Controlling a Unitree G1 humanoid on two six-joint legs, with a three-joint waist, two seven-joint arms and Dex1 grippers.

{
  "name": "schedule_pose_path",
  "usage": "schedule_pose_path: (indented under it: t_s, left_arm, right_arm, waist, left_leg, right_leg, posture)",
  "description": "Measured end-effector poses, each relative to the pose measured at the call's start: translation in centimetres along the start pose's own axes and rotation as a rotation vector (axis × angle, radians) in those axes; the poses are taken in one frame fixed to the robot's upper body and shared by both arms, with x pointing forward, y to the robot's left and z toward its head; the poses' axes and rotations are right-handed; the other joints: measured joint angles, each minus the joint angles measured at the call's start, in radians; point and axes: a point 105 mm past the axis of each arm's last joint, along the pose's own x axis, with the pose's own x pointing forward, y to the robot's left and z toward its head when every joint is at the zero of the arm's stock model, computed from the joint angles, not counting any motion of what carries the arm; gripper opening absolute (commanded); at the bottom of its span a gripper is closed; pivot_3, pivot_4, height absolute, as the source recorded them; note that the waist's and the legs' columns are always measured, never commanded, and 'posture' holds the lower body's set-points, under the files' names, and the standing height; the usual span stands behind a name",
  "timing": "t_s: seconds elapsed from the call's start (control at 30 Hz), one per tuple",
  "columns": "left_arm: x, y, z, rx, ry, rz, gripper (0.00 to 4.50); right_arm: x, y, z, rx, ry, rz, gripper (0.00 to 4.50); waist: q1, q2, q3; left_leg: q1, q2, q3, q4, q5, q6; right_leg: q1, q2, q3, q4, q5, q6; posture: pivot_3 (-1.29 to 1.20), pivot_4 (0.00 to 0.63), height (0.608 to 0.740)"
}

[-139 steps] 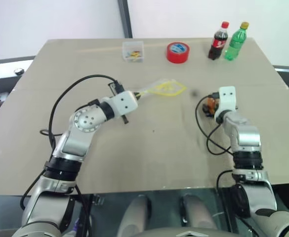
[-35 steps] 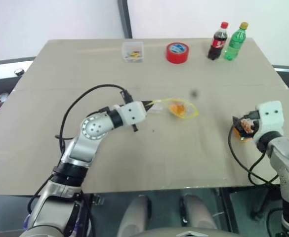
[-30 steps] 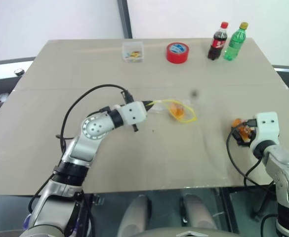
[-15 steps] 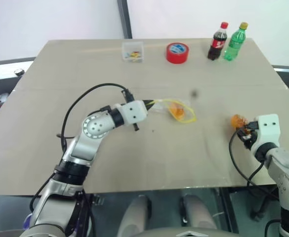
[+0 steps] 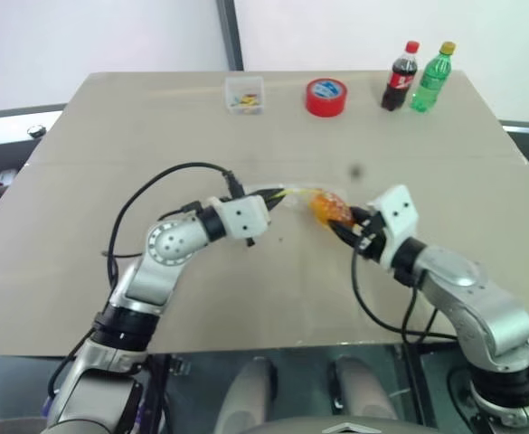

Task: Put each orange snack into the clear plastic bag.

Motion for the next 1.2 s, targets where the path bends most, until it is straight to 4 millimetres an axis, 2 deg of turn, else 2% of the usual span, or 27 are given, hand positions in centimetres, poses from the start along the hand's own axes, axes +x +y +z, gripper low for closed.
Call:
schedule_pose_path:
  t_s: [0.17,0.27,0.5,0.63,0.8,0.93,1.0,1.03,1.07,1.17,1.2]
  left_arm:
    - [-0.4,-0.5,0.1,0.009,-0.005,-0.01,0.0]
    - [-0.6,-1.1,0.3,0.014,-0.013,-0.026,0.0]
    - [-1.7,-3.1,0.2,0.021,-0.007,-0.116,0.0]
    - [-2.0,-3.7,0.3,0.02,-0.005,-0.145,0.0]
    - [-2.0,-3.7,0.3,0.018,-0.008,-0.146,0.0]
    - [-2.0,-3.7,0.3,0.015,-0.006,-0.144,0.0]
    - [-2.0,-3.6,0.2,0.015,-0.002,-0.138,0.0]
    - [-2.1,-3.5,0.2,0.015,0.001,-0.133,0.0]
    - [-2.1,-3.5,0.2,0.015,0.002,-0.132,0.0]
    - [-2.0,-3.1,-0.4,-0.025,0.035,-0.098,0.0]
    - [-1.9,-2.9,-0.6,-0.037,0.047,-0.087,0.0]
  right_arm:
    - [2.1,0.5,-1.1,0.011,0.042,0.04,1.88]
    - [2.7,0.2,-2.0,0.009,0.071,0.042,1.88]
    - [4.6,-0.1,-0.3,0.082,-0.001,0.03,1.88]
    - [5.0,-0.8,-0.8,0.147,0.004,0.001,1.88]
    - [5.7,-0.6,-1.0,0.062,0.007,0.025,1.88]
    - [6.4,1.1,-1.4,-0.036,0.004,0.117,1.88]
    - [6.8,1.8,-1.7,-0.079,0.006,0.168,2.42]
    - [6.9,1.7,-1.8,-0.087,0.006,0.171,2.92]
    - [7.0,1.7,-1.7,-0.089,0.006,0.171,3.08]
    - [6.9,0.9,-1.4,-0.154,-0.01,0.122,4.48]
    - [6.8,0.5,-1.3,-0.174,-0.011,0.103,4.48]
  waist:
    - [-0.001,0.0,0.0]
    - [0.0,0.0,0.0]
    - [-0.004,0.0,0.0]
    - [0.001,0.0,0.0]
    - [-0.004,0.0,0.0]
    - [-0.006,0.001,0.0]
    - [-0.005,0.001,0.0]
    - [-0.005,0.001,0.0]
    - [-0.004,0.001,0.0]
    - [-0.003,0.001,0.0]
    - [-0.003,0.0,0.0]
  left_leg:
    - [0.0,0.0,0.0,0.0,0.0,0.0]
    - [0.0,0.0,0.0,0.0,0.0,0.0]
    - [0.0,0.001,0.0,-0.001,0.0,0.0]
    - [0.0,0.0,0.0,0.0,0.0,0.0]
    - [0.0,0.0,0.0,-0.001,0.0,0.0]
    - [0.001,0.0,0.001,-0.001,0.0,0.0]
    - [0.001,0.0,0.001,-0.001,0.0,0.0]
    - [0.001,0.0,0.001,-0.001,0.0,0.0]
    - [0.001,0.0,0.001,-0.001,0.0,0.0]
    - [0.0,0.0,0.0,-0.001,0.0,0.0]
    - [0.0,0.0,0.0,-0.001,0.0,0.0]
  right_leg:
    - [0.0,0.0,0.0,0.0,0.0,0.0]
    - [0.0,0.0,0.0,0.0,0.0,0.0]
    - [0.0,0.001,0.0,0.0,0.0,0.0]
    - [0.0,-0.001,0.0,0.0,0.0,0.0]
    - [-0.001,0.001,0.0,0.0,0.0,0.0]
    - [-0.001,0.001,0.0,0.0,0.0,0.0]
    - [-0.001,0.001,0.0,0.0,0.0,0.0]
    - [-0.001,0.001,0.0,0.0,0.0,0.0]
    - [-0.001,0.001,0.0,0.0,0.0,0.0]
    - [-0.001,0.001,0.0,0.0,0.0,0.0]
    - [-0.001,0.001,0.0,0.0,0.0,0.0]
  posture:
    - [0.0,0.15,0.74]
    - [0.0,0.15,0.74]
    - [0.0,0.15,0.74]
    - [0.0,0.15,0.74]
    - [0.0,0.15,0.74]
    - [0.0,0.15,0.74]
    - [0.0,0.15,0.74]
    - [0.0,0.15,0.74]
    - [0.0,0.15,0.74]
    - [0.0,0.15,0.74]
    - [0.0,0.15,0.74]
